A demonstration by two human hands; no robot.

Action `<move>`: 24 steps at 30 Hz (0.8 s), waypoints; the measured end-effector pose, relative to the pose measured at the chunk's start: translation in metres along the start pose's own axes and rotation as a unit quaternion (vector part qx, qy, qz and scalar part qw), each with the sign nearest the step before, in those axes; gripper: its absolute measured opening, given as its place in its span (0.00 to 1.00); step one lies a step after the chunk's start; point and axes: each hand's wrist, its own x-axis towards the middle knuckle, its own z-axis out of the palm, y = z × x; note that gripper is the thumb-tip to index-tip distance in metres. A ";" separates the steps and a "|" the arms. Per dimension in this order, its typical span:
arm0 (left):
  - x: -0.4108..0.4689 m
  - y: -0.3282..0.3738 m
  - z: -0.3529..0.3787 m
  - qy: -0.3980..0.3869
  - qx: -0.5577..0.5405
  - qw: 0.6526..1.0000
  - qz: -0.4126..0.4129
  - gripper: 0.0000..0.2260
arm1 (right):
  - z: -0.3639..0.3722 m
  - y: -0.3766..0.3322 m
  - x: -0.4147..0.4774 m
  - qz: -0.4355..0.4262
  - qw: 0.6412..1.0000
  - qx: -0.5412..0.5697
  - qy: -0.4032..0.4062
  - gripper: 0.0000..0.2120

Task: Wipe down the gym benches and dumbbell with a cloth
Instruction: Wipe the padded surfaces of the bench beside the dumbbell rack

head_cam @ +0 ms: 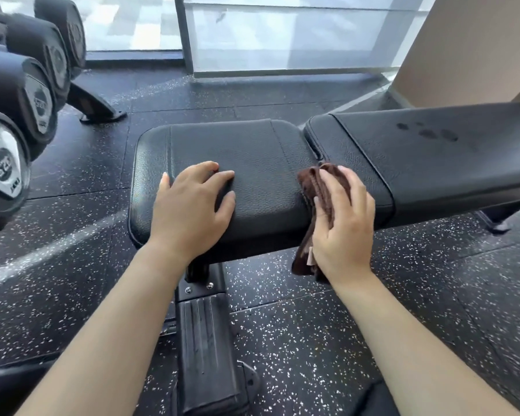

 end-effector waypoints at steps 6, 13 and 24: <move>0.024 0.017 0.016 -0.024 0.023 0.999 -0.016 0.22 | -0.011 0.007 0.023 -0.043 0.997 0.005 -0.068 0.20; 0.057 0.082 0.054 -0.078 0.049 0.993 -0.069 0.30 | -0.030 0.056 0.080 0.065 0.970 -0.133 -0.191 0.20; 0.058 0.089 0.045 -0.077 0.091 0.988 -0.102 0.31 | -0.004 0.073 0.134 -0.001 0.943 -0.025 -0.331 0.23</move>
